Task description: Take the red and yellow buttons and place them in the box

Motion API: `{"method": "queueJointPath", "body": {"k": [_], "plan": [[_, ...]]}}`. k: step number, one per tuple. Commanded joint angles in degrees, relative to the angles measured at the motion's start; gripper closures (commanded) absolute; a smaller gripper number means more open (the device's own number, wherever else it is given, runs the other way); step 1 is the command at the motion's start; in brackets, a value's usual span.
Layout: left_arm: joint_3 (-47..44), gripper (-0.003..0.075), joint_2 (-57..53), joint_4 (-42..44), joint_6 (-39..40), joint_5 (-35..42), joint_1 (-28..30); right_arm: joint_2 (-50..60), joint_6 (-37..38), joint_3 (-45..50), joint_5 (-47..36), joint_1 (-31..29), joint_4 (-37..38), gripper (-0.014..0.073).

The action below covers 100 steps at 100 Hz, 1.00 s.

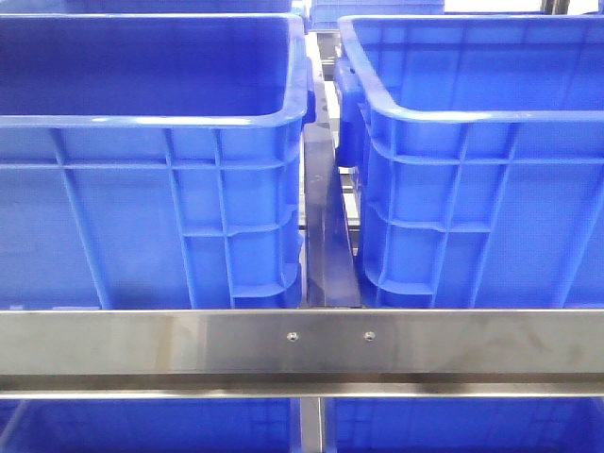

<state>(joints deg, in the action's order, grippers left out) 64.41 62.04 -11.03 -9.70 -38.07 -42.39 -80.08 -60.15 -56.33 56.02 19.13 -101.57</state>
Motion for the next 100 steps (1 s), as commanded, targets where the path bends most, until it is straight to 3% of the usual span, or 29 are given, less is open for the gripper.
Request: {"method": "queueJointPath", "body": {"k": [1, 9, 16, 34, 55, 74, 100], "plan": [[1.78, 0.04, -1.21, -0.9, 0.1, 3.91, -0.44, 1.59, -0.27, -1.78, 2.83, 0.04, -6.38, 0.0479], [1.78, 0.0262, -1.21, -0.9, 0.1, 3.91, -0.44, 1.59, -0.27, -1.78, 2.6, 0.04, -6.38, 0.0479], [1.78, 0.0215, -1.21, -0.9, 0.1, 3.91, -0.44, 1.59, -0.27, -1.78, 2.4, -0.01, -6.38, 0.0479], [1.78, 0.0216, -1.68, -0.56, 0.1, 3.91, -0.44, 1.88, -0.32, -1.78, 0.51, -1.5, -6.38, 0.0479], [1.68, 0.0216, -2.4, -0.27, 0.1, 3.91, 2.86, 3.21, -1.23, -1.78, 0.15, -7.46, -6.38, 0.0479], [0.4, 0.0216, -3.85, -0.27, 0.5, 4.39, 11.38, 5.32, -1.23, -1.78, 1.65, -12.56, -6.33, 0.0479], [-6.02, 0.0216, -11.1, -0.27, 1.83, 6.26, 24.04, 6.53, -1.23, -1.78, 2.55, -15.11, -4.9, 0.0479]]}}
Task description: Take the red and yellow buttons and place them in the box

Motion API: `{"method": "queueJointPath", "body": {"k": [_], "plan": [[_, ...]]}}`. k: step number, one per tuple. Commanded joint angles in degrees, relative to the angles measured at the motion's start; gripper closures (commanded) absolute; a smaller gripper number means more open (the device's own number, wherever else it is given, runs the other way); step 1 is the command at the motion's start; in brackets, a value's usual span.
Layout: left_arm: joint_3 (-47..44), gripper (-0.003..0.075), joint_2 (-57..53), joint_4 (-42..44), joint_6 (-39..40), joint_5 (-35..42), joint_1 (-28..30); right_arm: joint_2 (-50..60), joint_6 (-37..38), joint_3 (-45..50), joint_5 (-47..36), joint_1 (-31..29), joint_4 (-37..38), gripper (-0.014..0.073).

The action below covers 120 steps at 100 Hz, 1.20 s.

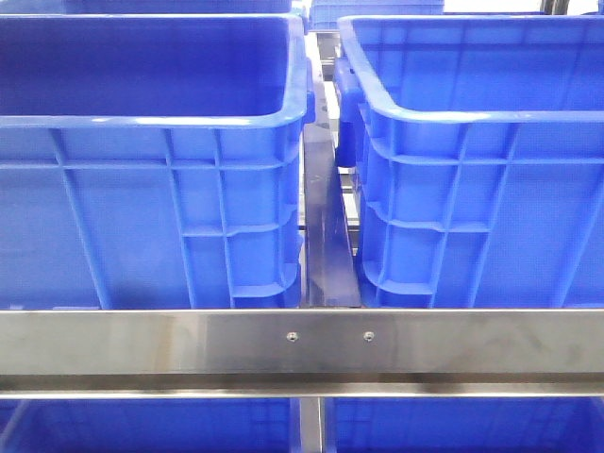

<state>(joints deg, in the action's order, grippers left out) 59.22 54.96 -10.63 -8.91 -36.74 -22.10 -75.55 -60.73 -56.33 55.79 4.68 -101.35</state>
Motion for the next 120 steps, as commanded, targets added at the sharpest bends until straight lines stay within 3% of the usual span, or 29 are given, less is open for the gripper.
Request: {"method": "queueJointPath", "body": {"k": [1, 23, 48, 62, 70, 92, 120], "plan": [[-1.08, 0.0216, -4.72, -0.67, 1.11, 4.94, 4.04, 2.0, -0.65, -1.78, 2.79, -0.65, -4.93, 0.0479], [-9.86, 0.0218, -16.98, -0.67, 1.16, 5.7, 11.09, 2.0, -0.65, -1.78, 2.53, -0.65, -3.98, 0.0479], [-17.26, 0.0276, -29.78, -0.67, 1.16, 5.7, 12.6, 2.0, -0.65, -1.78, 1.84, -0.65, -3.29, 0.0479], [-19.69, 0.0363, -34.04, -0.67, 1.16, 6.12, 12.6, 2.0, -0.94, -1.78, -0.04, -0.65, -2.52, 0.0479], [-20.17, 0.0454, -34.82, -0.67, 1.16, 6.12, 12.6, 2.0, -2.04, -1.78, -2.2, -0.65, -1.51, 0.0479], [-20.12, 0.0735, -34.82, -0.67, 1.16, 6.12, 12.6, 2.0, -7.3, -1.78, -12.55, -0.65, -0.49, 0.0479], [-20.12, 0.0739, -34.82, -0.67, 1.16, 6.02, 12.6, 2.0, -19.26, -1.78, -34.64, -0.65, -0.49, 0.0479]]}}
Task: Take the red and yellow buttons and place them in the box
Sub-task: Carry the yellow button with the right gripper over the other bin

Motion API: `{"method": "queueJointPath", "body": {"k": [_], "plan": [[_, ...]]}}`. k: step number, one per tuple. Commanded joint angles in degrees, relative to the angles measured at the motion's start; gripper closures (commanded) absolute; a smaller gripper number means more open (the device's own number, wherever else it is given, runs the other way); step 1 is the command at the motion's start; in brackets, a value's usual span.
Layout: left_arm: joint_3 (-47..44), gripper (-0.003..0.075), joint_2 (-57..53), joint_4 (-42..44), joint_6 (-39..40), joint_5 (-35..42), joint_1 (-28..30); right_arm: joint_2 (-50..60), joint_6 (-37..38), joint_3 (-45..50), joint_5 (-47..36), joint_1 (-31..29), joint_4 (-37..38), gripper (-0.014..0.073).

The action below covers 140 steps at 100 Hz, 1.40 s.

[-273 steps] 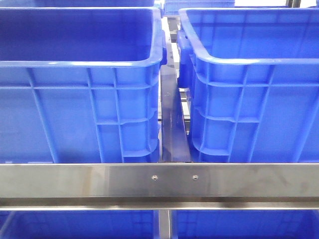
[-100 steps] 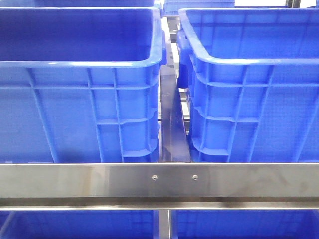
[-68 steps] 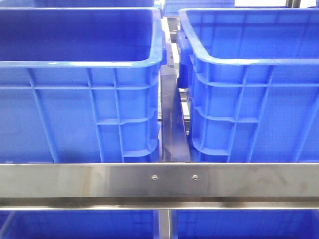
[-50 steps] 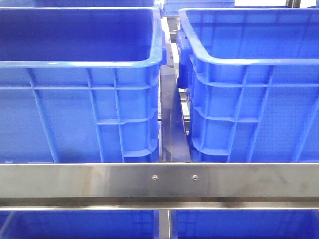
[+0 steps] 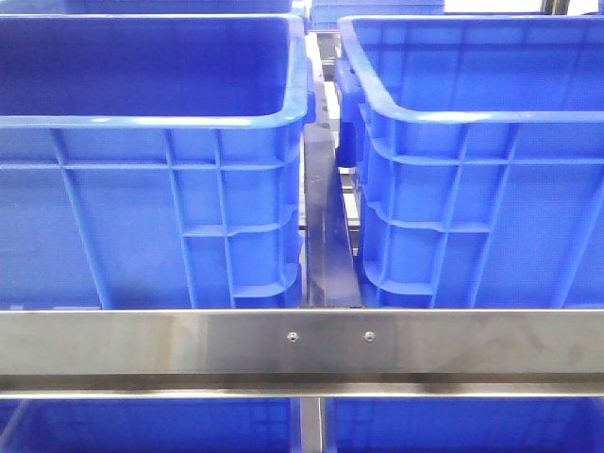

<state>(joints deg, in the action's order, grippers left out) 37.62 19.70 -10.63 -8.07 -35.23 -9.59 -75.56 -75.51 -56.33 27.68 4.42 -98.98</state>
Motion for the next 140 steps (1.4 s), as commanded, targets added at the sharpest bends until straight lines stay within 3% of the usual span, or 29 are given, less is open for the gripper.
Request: {"method": "queueJointPath", "body": {"k": [1, 29, 65, 104, 140], "plan": [[1.47, 0.0739, 0.44, -0.67, 0.32, 4.51, 0.1, 2.01, -4.7, -1.78, -7.3, -0.39, -2.86, 0.0479], [1.47, 0.0739, 0.44, -0.67, 0.32, 4.51, 0.1, -0.4, -14.22, -1.85, -33.4, -0.39, -2.69, 0.0479], [1.47, 0.0739, 0.44, -0.67, 0.32, 4.51, 0.1, -12.9, -14.62, -7.45, -43.61, -0.67, 4.84, 0.0479], [1.47, 0.0739, 0.44, -0.67, 0.32, 4.28, 0.1, -23.11, -10.97, -13.47, -33.47, -8.89, 4.61, 0.0479], [1.47, 0.0739, 0.44, -0.67, 0.32, 4.28, 0.1, -27.29, -10.97, -17.71, -31.49, -9.41, 4.61, 0.0479]]}}
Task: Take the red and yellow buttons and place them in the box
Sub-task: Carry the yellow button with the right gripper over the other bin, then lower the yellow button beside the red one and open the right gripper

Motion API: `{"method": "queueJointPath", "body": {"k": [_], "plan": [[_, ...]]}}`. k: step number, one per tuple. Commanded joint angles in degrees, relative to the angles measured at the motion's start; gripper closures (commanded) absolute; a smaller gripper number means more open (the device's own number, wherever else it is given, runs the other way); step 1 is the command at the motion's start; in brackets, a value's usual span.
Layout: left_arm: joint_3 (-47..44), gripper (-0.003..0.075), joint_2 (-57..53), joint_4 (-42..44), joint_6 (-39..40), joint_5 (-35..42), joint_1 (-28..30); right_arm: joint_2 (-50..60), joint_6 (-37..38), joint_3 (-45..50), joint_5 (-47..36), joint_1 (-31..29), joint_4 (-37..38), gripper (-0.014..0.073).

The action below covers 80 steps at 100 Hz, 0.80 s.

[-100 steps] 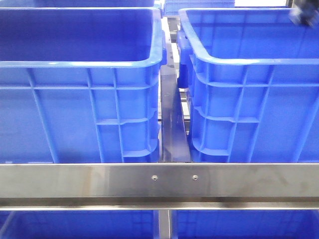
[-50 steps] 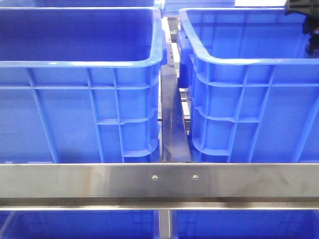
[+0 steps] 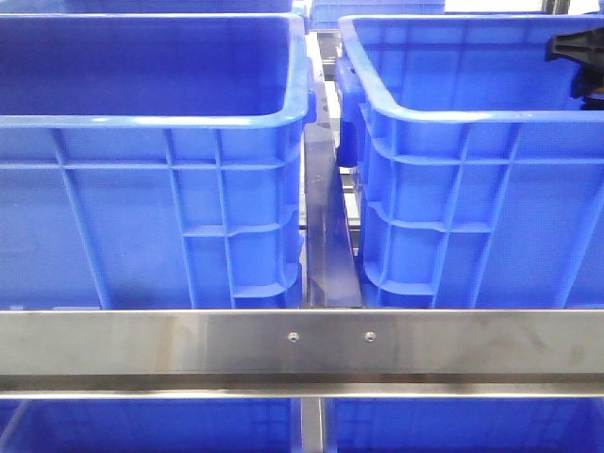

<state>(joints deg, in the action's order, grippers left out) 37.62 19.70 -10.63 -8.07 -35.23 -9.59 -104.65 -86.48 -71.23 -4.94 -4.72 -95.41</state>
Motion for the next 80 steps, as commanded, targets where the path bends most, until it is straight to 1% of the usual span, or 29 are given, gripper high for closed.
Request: {"method": "queueJointPath", "body": {"k": [1, 42, 51, 58, 65, 70, 80], "plan": [[1.47, 0.0739, 0.44, -0.67, 0.32, 4.28, 0.1, 1.7, -0.01, -2.9, 1.13, -0.28, 1.04, 0.0479], [1.47, 0.0739, 0.44, -0.67, 0.32, 4.28, 0.1, -3.11, -0.01, -4.26, 1.17, -0.28, 1.04, 0.0479], [1.47, 0.0739, 0.44, -0.67, 0.32, 4.28, 0.1, -3.55, -0.01, -4.03, 1.82, -0.28, 1.04, 0.0464], [1.47, 0.0739, 0.44, -0.67, 0.32, 4.28, 0.1, -3.55, -0.01, -3.91, 2.7, -0.28, 1.04, 0.0417], [1.47, 0.0739, 0.44, -0.67, 0.32, 4.28, 0.1, -3.5, -0.01, -3.91, 3.37, -0.28, 1.04, 0.0335], [1.47, 0.0739, 0.44, -0.67, 0.32, 4.28, 0.1, -3.37, -0.01, -3.91, 3.73, -0.28, 1.04, 0.0262], [1.47, 0.0739, 0.44, -0.67, 0.32, 4.28, 0.1, -2.92, -0.01, -3.91, 3.89, -0.28, 1.04, 0.0169]]}}
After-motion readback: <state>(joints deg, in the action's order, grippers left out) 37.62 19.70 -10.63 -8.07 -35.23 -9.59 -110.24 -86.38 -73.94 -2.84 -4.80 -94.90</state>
